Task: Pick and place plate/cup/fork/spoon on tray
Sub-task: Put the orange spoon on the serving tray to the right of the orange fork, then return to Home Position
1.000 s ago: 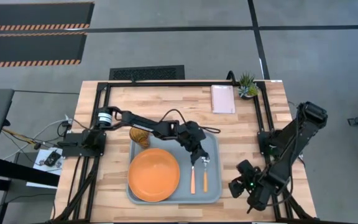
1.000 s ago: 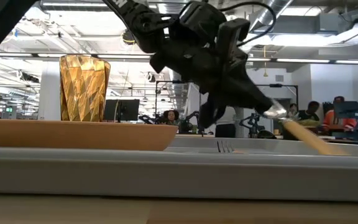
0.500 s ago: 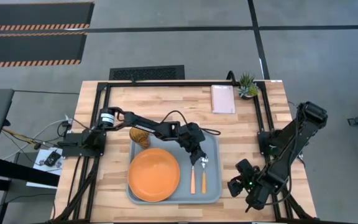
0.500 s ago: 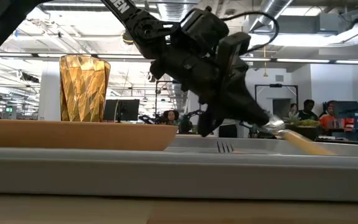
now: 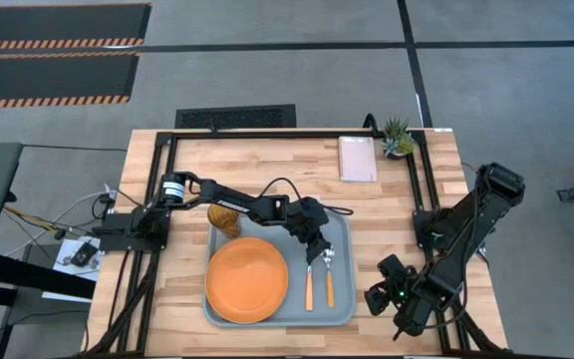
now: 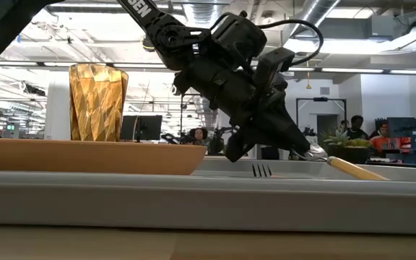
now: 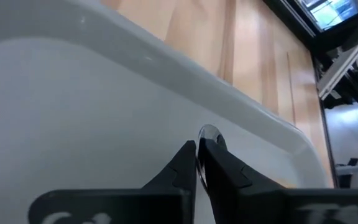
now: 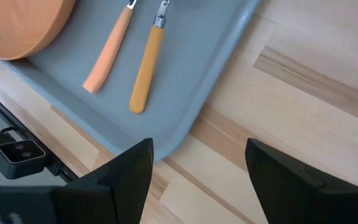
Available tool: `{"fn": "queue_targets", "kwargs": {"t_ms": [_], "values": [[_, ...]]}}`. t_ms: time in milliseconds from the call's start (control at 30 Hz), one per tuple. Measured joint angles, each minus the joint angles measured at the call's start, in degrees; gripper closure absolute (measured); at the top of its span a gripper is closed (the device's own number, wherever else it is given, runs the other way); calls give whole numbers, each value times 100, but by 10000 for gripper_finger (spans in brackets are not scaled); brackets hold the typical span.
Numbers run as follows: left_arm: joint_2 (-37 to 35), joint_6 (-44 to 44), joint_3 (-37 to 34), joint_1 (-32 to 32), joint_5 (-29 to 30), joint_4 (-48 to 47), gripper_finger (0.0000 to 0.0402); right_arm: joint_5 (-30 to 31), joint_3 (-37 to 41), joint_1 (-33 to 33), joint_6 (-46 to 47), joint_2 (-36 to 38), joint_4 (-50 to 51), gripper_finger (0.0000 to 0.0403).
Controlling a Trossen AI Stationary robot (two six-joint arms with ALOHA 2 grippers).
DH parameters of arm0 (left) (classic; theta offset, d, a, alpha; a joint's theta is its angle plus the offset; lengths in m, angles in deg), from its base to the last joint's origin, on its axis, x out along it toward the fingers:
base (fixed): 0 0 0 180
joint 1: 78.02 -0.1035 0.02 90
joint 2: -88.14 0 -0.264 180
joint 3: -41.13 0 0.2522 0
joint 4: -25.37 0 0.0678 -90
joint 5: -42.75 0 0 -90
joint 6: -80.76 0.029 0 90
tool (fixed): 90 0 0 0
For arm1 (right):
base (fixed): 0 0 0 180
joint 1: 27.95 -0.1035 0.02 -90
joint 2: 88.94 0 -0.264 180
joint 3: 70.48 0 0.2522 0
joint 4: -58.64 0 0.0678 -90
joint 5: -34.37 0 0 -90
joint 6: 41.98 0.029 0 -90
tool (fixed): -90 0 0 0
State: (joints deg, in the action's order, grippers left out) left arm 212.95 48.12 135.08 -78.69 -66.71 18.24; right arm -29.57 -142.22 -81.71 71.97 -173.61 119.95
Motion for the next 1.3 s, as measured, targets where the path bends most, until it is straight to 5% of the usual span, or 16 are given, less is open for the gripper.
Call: {"fn": "queue_targets", "kwargs": {"t_ms": [767, 933, 1067, 1300], "values": [[7, 172, -4, -6, 434, -215, 281, 4, 0, 0, -59, 0, 11, 127], [-53, -36, -7, -127, -86, 21, 267, 304, 0, 31, -80, 0, 10, 127], [-358, -156, -7, -246, -636, 228, 264, 408, -66, 174, -519, 0, 7, 127], [-1526, -66, -7, -273, -648, 326, 264, 721, -736, 800, -2630, 0, 29, 127]]}}
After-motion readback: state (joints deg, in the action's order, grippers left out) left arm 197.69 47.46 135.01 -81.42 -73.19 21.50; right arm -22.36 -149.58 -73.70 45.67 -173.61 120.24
